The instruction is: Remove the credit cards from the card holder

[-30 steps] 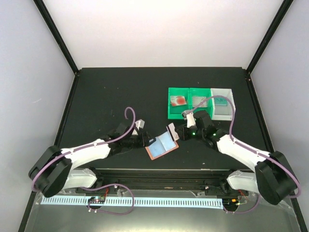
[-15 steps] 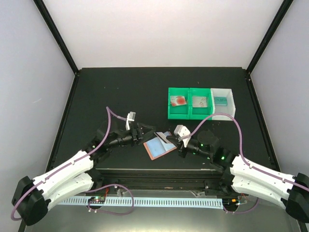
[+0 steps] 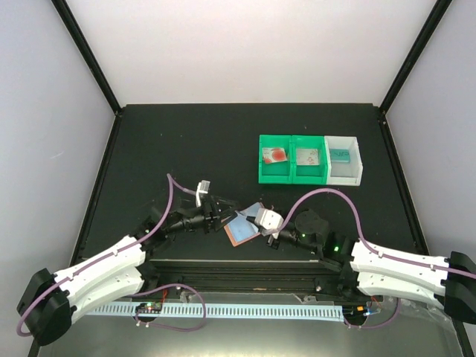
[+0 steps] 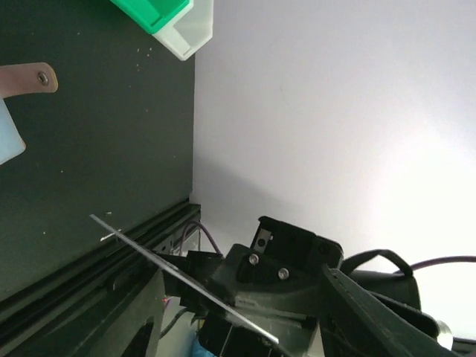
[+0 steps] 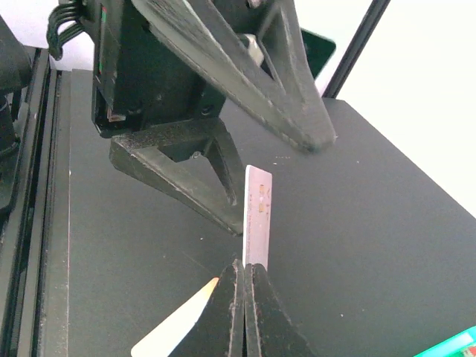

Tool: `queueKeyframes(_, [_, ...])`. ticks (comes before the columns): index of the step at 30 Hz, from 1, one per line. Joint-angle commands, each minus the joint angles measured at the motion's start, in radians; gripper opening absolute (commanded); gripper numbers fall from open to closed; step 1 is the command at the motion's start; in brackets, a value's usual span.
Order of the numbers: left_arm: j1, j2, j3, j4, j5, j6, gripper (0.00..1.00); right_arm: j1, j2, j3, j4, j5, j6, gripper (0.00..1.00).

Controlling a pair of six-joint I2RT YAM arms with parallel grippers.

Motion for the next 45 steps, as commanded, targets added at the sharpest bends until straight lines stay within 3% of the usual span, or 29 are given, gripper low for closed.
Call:
queueKeyframes(1, [-0.016,0.039,0.006,0.081,0.027,-0.037,0.52,0.044,0.006,0.032,0.061,0.050,-0.082,0.01])
queueKeyframes(6, [-0.020,0.043,0.005,0.083,0.025,-0.009,0.10,0.058,0.010,0.031,0.041,0.072,-0.075,0.01])
queueKeyframes(8, [-0.022,0.037,0.008,0.070,0.023,0.016,0.02,0.058,0.007,0.045,-0.015,0.058,-0.047,0.05])
queueKeyframes(17, [-0.022,-0.023,0.035,-0.083,-0.041,0.297,0.02,0.056,0.003,0.223,-0.343,0.046,0.399,0.43])
queueKeyframes(21, [-0.024,-0.077,0.046,-0.164,-0.116,0.431,0.02,0.034,0.056,0.330,-0.438,0.015,0.544,0.51])
queueKeyframes(30, [-0.023,-0.195,0.007,-0.202,-0.189,0.492,0.02,-0.214,0.087,0.292,-0.335,-0.340,0.857,0.53])
queueKeyframes(35, [-0.023,-0.217,0.000,-0.145,-0.171,0.485,0.02,-0.314,0.081,0.132,-0.021,-0.576,1.084,0.52])
queueKeyframes(40, [-0.024,-0.200,0.014,-0.108,-0.141,0.479,0.02,-0.318,0.085,0.094,0.132,-0.636,1.199,0.48])
queueKeyframes(45, [-0.023,-0.183,0.001,-0.071,-0.140,0.462,0.02,-0.317,0.074,0.080,0.166,-0.626,1.227,0.32])
